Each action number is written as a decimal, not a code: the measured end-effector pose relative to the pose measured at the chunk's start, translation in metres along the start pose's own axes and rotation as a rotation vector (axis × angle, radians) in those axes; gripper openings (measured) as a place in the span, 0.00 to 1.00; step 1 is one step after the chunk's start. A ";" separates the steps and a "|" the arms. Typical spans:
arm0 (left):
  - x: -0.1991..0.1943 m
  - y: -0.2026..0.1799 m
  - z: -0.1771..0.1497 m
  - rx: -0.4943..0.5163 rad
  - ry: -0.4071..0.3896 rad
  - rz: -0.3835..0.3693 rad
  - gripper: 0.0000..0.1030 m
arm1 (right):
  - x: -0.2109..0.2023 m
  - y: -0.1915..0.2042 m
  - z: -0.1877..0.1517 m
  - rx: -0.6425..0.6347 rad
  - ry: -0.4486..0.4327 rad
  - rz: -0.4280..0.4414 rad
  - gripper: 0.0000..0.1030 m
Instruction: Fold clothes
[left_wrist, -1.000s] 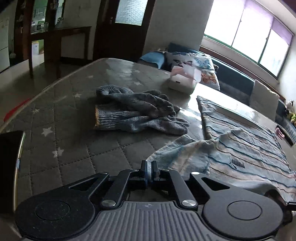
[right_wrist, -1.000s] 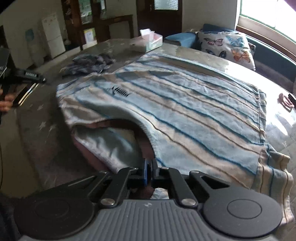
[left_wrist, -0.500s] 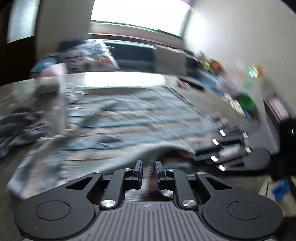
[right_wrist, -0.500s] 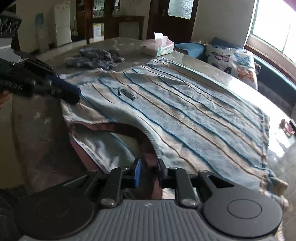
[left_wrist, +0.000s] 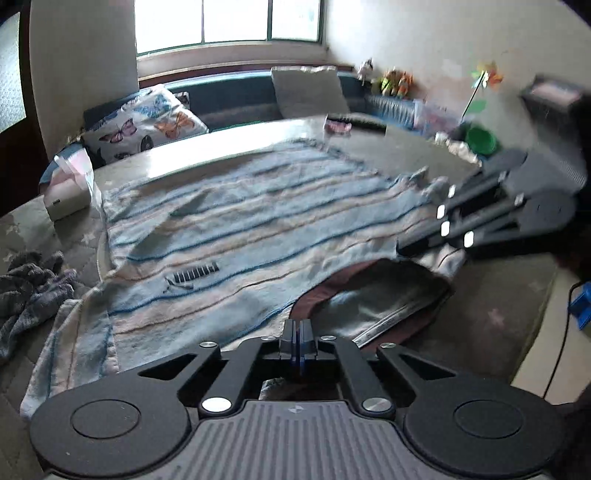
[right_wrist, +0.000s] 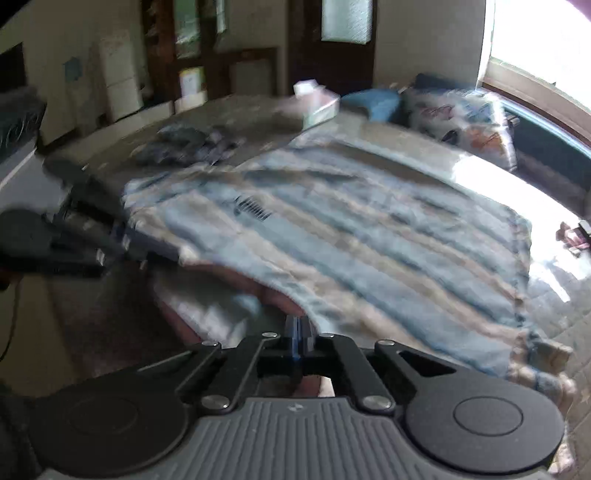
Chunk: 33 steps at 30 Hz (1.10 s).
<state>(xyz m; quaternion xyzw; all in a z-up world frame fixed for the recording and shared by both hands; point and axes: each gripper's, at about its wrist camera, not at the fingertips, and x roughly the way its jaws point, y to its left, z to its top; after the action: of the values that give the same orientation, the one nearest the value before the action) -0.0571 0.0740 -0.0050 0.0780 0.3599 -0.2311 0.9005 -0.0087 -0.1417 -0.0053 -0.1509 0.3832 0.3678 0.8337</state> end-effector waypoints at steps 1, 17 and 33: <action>-0.002 0.000 0.000 0.007 -0.003 -0.004 0.01 | 0.000 0.001 0.000 -0.003 0.005 0.015 0.01; -0.016 0.003 0.021 0.021 -0.044 -0.063 0.04 | 0.020 0.000 -0.009 0.018 0.058 0.039 0.15; 0.089 -0.051 0.067 0.002 -0.071 -0.154 0.04 | -0.031 -0.047 -0.038 0.225 -0.039 -0.120 0.16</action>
<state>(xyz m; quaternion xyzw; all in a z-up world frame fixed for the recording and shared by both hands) 0.0164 -0.0230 -0.0160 0.0428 0.3323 -0.3027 0.8922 -0.0077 -0.2097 -0.0088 -0.0718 0.3961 0.2746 0.8732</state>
